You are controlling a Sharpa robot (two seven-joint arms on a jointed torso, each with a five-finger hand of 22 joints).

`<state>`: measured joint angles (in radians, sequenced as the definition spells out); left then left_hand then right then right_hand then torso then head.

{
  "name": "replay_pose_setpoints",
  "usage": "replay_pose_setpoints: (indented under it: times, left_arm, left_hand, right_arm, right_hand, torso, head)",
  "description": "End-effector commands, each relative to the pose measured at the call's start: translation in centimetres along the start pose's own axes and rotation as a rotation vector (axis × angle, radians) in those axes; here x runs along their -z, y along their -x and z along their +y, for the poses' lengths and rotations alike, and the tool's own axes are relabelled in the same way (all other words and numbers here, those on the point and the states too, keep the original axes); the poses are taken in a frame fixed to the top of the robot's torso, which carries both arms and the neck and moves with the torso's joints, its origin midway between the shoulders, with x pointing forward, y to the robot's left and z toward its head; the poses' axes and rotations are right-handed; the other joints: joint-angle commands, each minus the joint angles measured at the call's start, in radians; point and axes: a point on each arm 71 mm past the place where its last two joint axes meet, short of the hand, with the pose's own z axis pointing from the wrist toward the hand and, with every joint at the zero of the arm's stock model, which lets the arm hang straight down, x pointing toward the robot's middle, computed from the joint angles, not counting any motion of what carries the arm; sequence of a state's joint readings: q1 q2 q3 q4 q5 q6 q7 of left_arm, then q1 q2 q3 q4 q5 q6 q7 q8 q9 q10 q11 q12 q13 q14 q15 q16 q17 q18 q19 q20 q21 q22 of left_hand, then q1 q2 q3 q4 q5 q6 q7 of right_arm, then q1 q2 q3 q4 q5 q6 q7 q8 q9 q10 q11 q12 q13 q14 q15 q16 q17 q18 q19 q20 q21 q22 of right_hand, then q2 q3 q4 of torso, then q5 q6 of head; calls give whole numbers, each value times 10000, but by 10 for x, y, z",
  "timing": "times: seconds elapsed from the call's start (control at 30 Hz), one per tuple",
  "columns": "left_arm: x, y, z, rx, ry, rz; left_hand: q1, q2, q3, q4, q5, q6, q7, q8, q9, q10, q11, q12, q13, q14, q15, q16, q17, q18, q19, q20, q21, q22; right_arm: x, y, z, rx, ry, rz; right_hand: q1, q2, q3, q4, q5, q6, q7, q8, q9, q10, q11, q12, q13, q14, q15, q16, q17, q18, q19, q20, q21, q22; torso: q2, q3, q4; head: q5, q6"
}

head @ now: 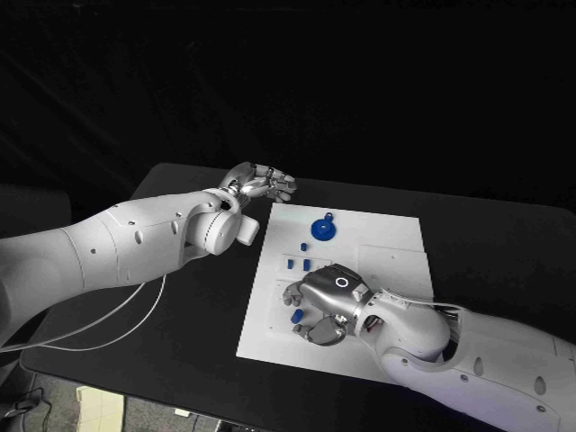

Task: Assemble the parts on the task board

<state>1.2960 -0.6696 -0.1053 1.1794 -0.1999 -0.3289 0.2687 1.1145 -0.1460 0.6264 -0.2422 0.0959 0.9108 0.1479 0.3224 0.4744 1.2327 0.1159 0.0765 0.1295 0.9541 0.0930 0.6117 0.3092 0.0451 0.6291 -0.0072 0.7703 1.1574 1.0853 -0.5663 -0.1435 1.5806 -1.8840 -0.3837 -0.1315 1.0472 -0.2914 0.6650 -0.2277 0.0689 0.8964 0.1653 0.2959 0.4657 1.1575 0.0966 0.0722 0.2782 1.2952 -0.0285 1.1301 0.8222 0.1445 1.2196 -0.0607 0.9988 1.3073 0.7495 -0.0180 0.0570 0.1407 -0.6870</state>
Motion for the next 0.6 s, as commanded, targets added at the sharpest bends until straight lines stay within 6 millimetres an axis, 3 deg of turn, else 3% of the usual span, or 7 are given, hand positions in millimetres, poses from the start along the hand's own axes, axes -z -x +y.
replay_pose_setpoints:
  times: [0.03,0.37,0.6]
  left_arm:
    - [0,-1,-1,81,-89,102]
    - [0,0,-1,75,-81,85]
    - [1,4,0,55,-52,20]
  left_hand:
    - [2,116,3,43,8,-74,-6,33,-11,-79,-2,-29,-9,-20,45,-42,14,114,-19,44,-48,14]
    - [6,122,4,45,9,-74,-7,34,-12,-77,-3,-27,-11,-20,46,-51,22,113,-21,46,-52,15]
    - [7,123,4,46,8,-72,-7,36,-12,-73,-4,-25,-12,-17,46,-57,30,113,-21,47,-55,17]
  right_arm:
    - [3,6,0,-199,-41,-686]
    - [21,26,-11,-1472,-348,-1164]
    - [44,56,-44,-3518,-1618,-858]
  right_hand:
    - [76,-61,-30,-3,-10,-50,25,-64,-17,-72,-14,-62,-15,8,94,10,-9,1173,-12,-28,-45,111]
    - [140,-52,50,57,-14,61,-12,2,-8,62,-48,33,-19,13,62,17,-21,1173,17,-27,-75,98]
    - [-90,-19,-146,230,364,140,-31,50,-16,537,-220,297,102,44,-101,48,-27,1173,65,-10,-56,134]
  torso:
    - [2,-1,5]
    - [-7,1,-8]
    - [-8,6,-19]
  head:
    - [-22,17]
    - [-121,94]
    - [-258,194]
